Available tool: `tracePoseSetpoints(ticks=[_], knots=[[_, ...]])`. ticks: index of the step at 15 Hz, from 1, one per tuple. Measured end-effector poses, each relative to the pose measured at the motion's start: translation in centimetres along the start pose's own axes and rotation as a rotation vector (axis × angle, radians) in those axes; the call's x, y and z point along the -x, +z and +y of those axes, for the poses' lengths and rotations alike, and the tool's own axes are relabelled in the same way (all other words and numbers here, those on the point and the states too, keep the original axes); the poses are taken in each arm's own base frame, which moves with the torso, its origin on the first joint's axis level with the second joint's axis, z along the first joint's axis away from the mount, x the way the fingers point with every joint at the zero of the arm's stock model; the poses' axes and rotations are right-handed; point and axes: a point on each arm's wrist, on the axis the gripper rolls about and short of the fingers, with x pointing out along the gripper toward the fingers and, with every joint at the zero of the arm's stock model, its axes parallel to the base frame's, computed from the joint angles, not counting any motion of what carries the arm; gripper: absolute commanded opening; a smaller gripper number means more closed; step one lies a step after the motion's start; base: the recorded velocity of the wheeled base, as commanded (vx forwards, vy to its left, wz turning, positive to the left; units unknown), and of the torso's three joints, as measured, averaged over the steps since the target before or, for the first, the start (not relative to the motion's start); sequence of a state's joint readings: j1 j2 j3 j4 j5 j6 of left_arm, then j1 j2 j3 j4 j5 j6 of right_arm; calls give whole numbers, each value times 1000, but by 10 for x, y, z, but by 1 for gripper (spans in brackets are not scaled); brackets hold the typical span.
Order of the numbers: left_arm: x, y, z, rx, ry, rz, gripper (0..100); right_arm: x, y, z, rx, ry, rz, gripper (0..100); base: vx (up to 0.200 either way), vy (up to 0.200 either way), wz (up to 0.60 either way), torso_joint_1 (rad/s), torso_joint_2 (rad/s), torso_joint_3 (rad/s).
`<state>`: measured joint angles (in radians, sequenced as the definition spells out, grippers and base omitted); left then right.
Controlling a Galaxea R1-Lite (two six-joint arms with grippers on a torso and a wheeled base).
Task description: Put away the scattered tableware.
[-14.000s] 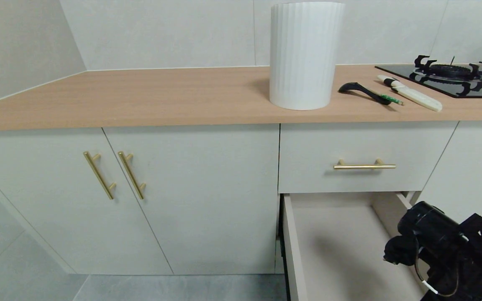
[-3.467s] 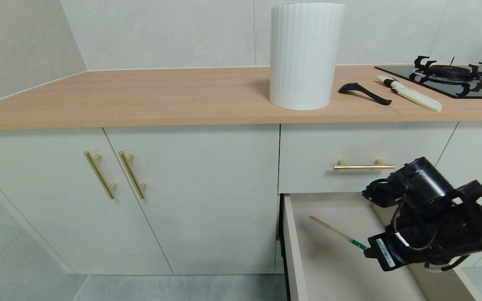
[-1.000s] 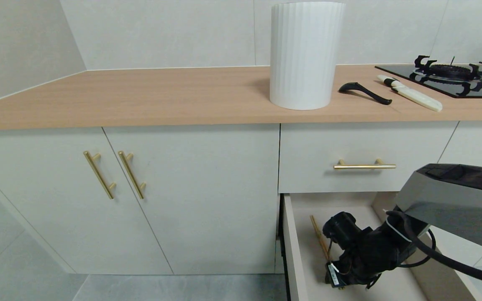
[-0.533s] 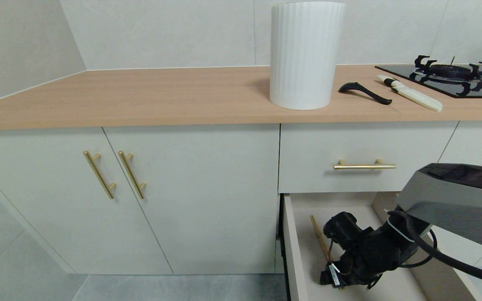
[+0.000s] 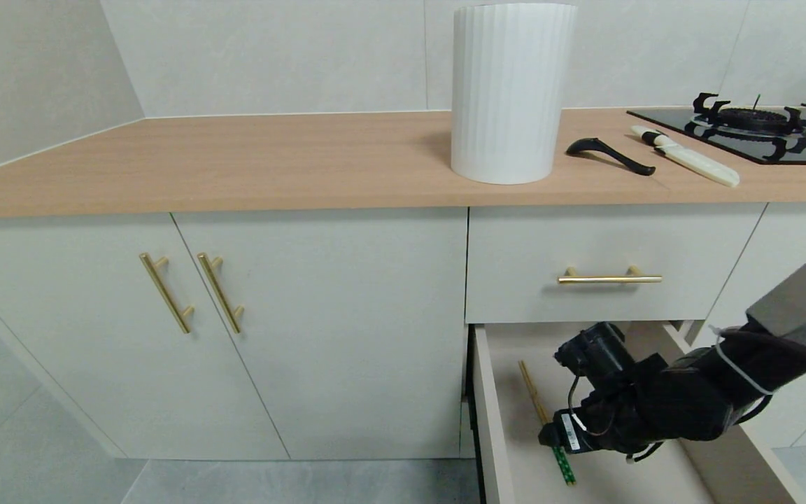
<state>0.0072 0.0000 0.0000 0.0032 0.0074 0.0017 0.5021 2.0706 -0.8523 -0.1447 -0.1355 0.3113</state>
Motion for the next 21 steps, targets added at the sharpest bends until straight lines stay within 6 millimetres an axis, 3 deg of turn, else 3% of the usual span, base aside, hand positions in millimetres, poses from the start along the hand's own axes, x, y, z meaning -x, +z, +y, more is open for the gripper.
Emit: tracePoseSetpoints(ticks=[9, 21], knots=[[0, 0, 0, 0, 0, 0, 100, 99, 19, -24, -11, -12, -299, 100, 0, 0, 0, 0, 0, 0], [0, 0, 0, 0, 0, 0, 100, 129, 25, -44, -48, -47, -405, 100, 0, 0, 0, 0, 0, 0]])
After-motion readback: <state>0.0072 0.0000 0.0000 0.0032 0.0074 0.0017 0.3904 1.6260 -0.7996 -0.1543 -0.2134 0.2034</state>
